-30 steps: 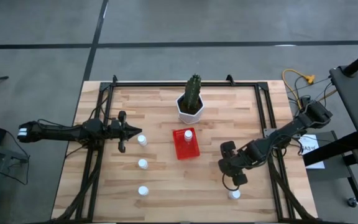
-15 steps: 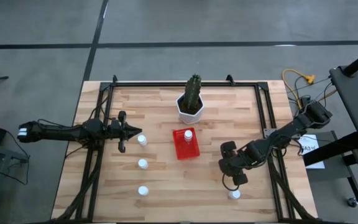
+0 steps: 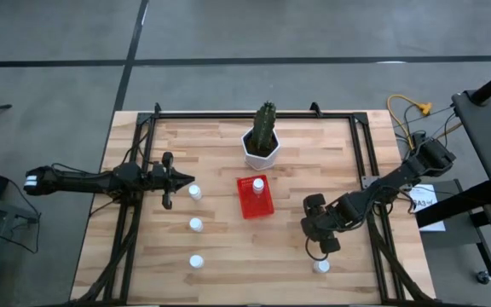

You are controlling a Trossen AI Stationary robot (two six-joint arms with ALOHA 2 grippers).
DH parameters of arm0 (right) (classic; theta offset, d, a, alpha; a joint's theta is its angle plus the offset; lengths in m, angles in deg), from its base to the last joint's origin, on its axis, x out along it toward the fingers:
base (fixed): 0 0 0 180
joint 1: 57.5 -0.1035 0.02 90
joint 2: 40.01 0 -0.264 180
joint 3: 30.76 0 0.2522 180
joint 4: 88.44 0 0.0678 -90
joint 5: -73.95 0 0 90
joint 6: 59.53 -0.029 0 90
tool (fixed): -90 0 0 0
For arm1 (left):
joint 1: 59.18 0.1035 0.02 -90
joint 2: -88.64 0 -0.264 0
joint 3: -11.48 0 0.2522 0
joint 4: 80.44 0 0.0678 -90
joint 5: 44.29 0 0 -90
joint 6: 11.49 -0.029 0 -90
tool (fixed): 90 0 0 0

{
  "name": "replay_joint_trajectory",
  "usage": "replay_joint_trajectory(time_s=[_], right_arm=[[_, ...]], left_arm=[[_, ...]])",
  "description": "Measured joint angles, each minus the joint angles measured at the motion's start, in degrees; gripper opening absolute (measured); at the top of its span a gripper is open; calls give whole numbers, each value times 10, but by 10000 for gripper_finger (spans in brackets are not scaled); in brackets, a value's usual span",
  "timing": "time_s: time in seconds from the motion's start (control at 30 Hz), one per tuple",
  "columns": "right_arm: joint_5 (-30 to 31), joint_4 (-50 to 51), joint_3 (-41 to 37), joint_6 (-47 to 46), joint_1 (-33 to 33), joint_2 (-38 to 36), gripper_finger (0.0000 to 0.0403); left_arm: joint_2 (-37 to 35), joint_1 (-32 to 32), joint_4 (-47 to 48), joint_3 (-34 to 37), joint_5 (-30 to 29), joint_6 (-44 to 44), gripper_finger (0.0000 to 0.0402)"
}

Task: Pick and place pill bottles into a basket
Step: Put the white pill bottle into the red bin

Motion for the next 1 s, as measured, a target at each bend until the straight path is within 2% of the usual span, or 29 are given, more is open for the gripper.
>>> replay_joint_trajectory(time_s=[0.37,0.63,1.0], right_arm=[[-11,3,0,0,0,0,187],[-15,2,0,2,0,0,146],[-9,5,3,29,10,0,146]], left_arm=[[0,0,0,0,0,0,1],[0,0,0,0,0,0,1],[0,0,0,0,0,0,1]])
